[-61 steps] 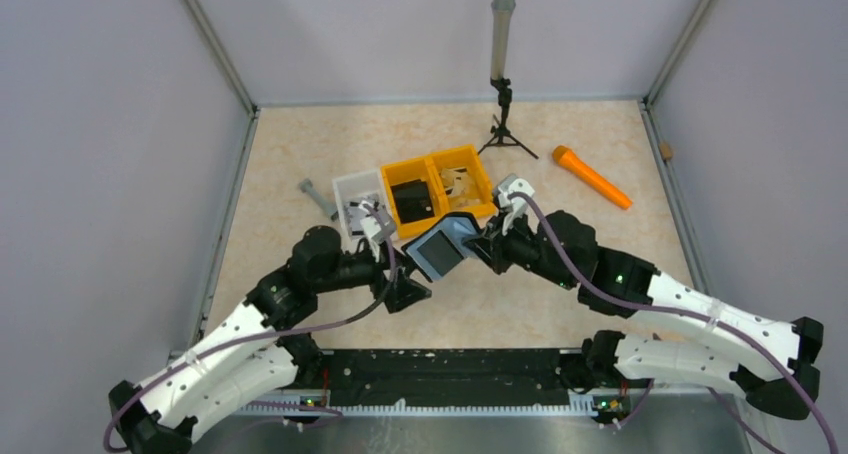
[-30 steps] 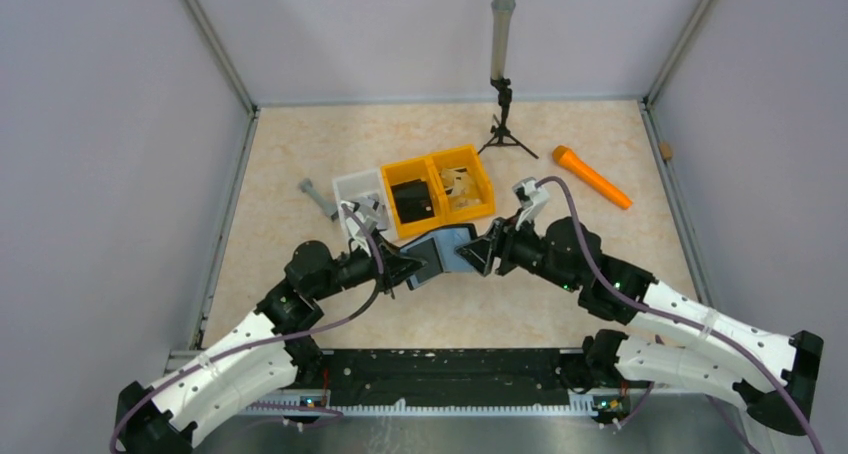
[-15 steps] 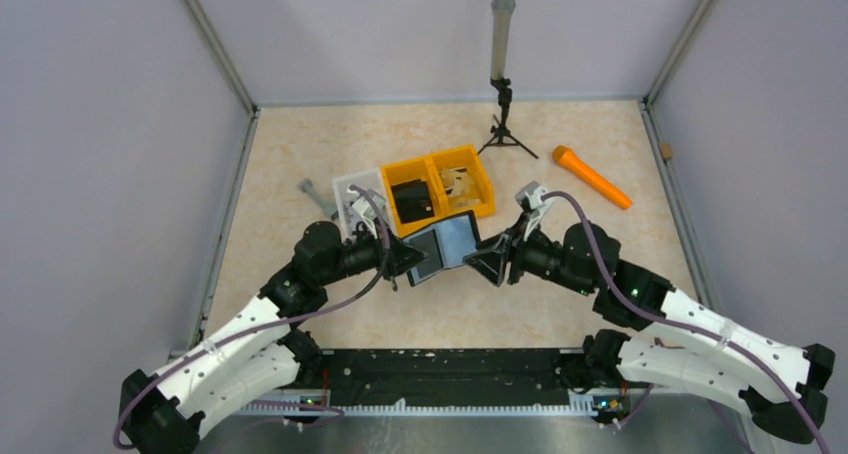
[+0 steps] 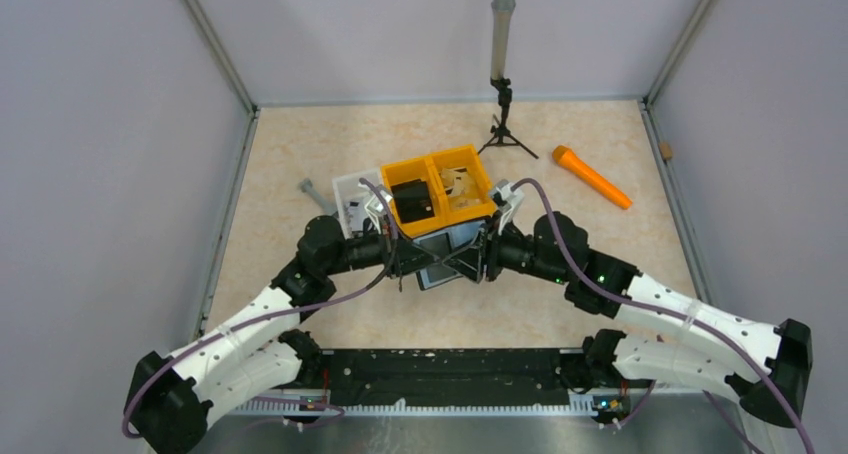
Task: Take the credit cards out of the card holder
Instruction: Remove the credit card from the card holder.
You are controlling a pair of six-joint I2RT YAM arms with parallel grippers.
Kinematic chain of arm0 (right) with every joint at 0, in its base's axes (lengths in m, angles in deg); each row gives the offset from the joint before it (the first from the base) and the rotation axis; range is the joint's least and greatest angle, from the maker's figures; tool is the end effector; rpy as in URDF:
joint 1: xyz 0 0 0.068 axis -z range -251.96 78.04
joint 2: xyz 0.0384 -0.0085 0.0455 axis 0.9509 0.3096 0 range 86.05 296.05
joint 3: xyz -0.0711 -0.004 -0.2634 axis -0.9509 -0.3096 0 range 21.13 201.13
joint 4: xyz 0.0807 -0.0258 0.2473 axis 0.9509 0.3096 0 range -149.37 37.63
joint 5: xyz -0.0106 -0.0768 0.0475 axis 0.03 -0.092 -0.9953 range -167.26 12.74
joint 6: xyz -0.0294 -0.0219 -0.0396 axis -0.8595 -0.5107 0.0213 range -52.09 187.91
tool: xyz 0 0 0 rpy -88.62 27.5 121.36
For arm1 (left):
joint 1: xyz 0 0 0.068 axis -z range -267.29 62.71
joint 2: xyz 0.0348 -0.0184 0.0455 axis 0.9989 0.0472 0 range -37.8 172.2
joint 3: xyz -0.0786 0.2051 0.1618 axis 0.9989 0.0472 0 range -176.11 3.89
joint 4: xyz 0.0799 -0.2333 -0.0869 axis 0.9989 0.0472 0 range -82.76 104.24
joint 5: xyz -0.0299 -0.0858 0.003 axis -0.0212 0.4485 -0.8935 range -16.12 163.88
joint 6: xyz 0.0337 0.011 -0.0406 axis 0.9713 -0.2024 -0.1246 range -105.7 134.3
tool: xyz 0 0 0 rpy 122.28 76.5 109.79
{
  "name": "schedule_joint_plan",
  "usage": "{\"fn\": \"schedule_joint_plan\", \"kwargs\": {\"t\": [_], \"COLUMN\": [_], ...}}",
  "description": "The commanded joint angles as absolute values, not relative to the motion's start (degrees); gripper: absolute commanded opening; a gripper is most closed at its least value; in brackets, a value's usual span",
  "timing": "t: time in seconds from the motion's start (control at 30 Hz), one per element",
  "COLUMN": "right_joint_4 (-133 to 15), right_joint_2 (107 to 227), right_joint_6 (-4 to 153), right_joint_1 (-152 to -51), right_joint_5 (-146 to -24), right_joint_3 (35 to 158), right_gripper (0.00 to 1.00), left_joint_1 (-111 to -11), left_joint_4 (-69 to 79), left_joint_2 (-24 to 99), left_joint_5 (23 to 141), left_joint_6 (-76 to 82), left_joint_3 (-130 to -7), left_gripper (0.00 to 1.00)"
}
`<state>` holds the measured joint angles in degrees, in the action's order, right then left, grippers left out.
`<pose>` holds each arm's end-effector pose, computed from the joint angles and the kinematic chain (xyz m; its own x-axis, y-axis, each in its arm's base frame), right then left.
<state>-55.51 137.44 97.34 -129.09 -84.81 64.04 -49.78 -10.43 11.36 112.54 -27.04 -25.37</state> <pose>0.1118 0.1815 0.3197 -0.5443 0.0552 -0.8371 -0.7288 0.4629 0.5045 0.1450 -0.1394 0.2823 -0.6644 -0.1402 -0.7341 0.7083 0.1954 -0.6783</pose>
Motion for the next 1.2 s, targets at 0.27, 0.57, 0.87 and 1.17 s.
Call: {"fn": "schedule_joint_plan", "kwargs": {"t": [0.27,0.57,0.87,1.17], "right_joint_4": [-62.71,-70.16,-73.8,-68.32], "right_joint_2": [134.02,134.39,134.82,132.27], "right_joint_6": [103.41,108.41,109.75,108.01], "right_joint_1": [-123.47,-121.75,-120.93,-119.89], "right_joint_5": [-91.08,-100.16,-103.44,-96.38], "right_joint_3": [61.54,59.6,58.74,59.13], "right_gripper": [0.41,0.33,0.24,0.47], "left_joint_1": [-49.99,-49.94,-50.09,-50.11], "left_joint_4": [-27.23,-25.54,-21.97,-21.44], "left_joint_2": [12.18,12.87,14.46,13.59], "left_joint_5": [121.29,120.52,119.26,119.67], "left_joint_6": [-33.57,-32.8,-30.89,-30.44], "left_joint_3": [-23.93,-24.71,-25.27,-25.48], "left_gripper": [0.01,0.01,0.01,0.01]}}
